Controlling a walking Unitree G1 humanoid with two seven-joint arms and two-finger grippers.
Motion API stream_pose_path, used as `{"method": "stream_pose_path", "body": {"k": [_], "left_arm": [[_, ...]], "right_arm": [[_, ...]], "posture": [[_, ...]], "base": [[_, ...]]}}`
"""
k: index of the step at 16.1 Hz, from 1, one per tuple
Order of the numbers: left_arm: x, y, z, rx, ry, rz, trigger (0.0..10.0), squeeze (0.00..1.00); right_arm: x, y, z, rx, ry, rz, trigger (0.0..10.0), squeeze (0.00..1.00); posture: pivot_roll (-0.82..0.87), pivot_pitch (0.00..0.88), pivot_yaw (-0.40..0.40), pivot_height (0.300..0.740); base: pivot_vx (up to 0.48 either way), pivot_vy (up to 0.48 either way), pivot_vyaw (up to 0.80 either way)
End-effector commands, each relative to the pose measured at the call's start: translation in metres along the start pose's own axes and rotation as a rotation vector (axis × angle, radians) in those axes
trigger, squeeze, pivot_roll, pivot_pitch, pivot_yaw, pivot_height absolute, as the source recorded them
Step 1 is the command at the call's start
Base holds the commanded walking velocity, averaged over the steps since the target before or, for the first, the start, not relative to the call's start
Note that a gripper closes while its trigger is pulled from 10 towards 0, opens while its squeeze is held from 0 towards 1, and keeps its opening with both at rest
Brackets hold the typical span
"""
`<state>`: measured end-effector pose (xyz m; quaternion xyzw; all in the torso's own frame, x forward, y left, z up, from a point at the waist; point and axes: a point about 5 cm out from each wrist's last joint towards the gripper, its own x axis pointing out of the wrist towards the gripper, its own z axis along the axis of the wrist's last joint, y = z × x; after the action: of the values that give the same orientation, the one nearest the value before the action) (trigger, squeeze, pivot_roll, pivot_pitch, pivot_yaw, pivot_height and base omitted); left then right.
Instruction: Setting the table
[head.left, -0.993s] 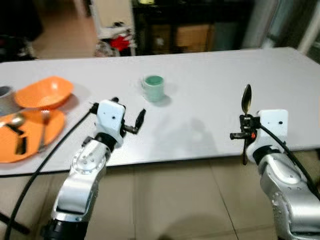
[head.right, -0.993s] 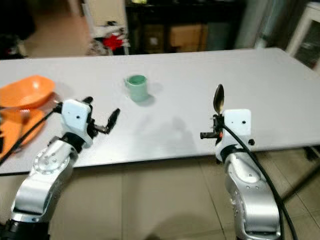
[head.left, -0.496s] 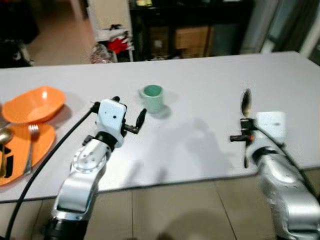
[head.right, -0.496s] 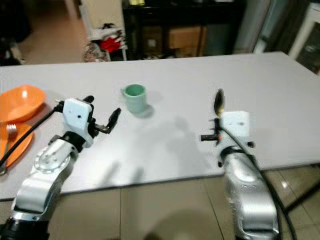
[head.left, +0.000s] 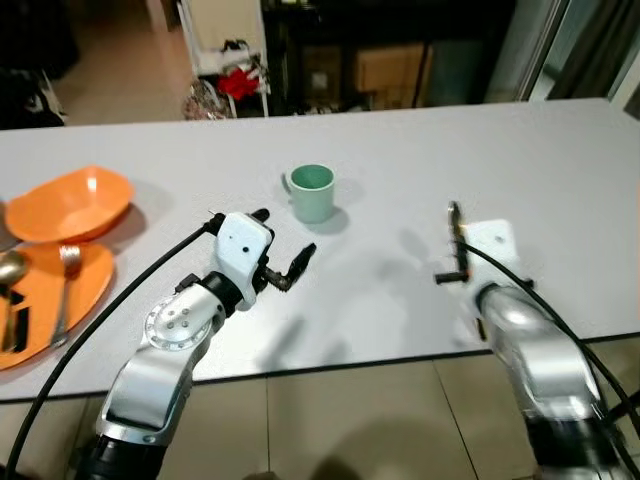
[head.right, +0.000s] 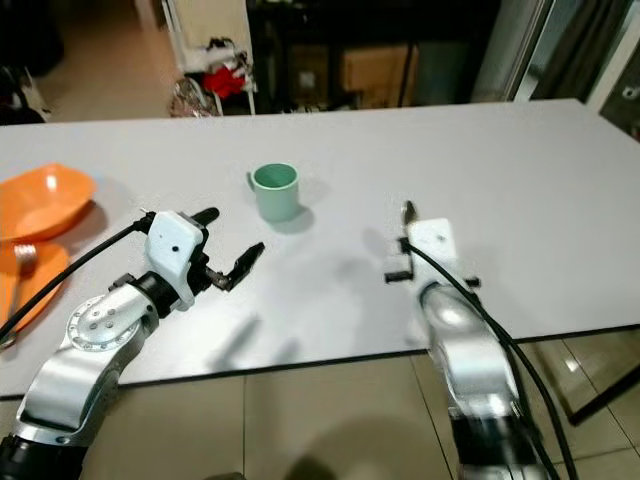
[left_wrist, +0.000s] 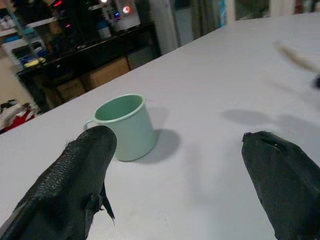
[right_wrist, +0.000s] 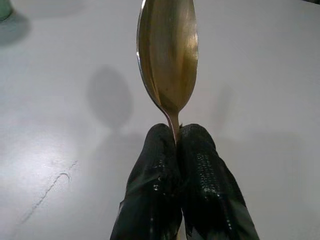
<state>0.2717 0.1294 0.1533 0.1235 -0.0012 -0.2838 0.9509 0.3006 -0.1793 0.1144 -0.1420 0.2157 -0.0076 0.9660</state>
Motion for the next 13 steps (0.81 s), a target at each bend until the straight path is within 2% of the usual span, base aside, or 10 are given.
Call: {"method": "stream_pose_path", "body": {"k": [1,5,8,9,10,13], "left_arm": [[-0.001,-0.003,0.003,0.006,-0.004,-0.035,10.0,0.0],[-0.008,-0.015,0.004,-0.024,0.006,-0.193,10.0,0.0],[-0.016,-0.021,0.004,-0.041,0.041,-0.299,10.0,0.0],[-0.018,-0.021,0.004,-0.041,0.051,-0.314,10.0,0.0],[-0.024,-0.022,0.002,-0.048,0.086,-0.357,10.0,0.0],[-0.026,-0.021,0.003,-0.039,0.091,-0.358,10.0,0.0]], "right_arm": [[0.004,-0.003,0.0,-0.034,0.0,-0.018,10.0,0.0],[0.032,-0.011,-0.004,-0.097,0.076,-0.021,10.0,0.0],[0.049,-0.008,-0.001,-0.098,0.089,-0.027,10.0,0.0],[0.052,-0.007,-0.001,-0.101,0.092,-0.026,10.0,0.0],[0.058,-0.003,-0.001,-0.143,0.11,-0.013,10.0,0.0],[0.061,-0.001,-0.002,-0.166,0.122,-0.002,10.0,0.0]], "posture": [[0.03,0.0,0.032,0.74],[0.04,0.0,0.033,0.74],[0.05,0.0,0.044,0.74],[0.05,0.0,0.044,0.74],[0.05,0.0,0.045,0.74],[0.06,0.0,0.039,0.74]], "base": [[0.0,0.0,0.0],[0.0,0.0,0.0],[0.0,0.0,0.0],[0.0,0.0,0.0],[0.0,0.0,0.0],[0.0,0.0,0.0]]}}
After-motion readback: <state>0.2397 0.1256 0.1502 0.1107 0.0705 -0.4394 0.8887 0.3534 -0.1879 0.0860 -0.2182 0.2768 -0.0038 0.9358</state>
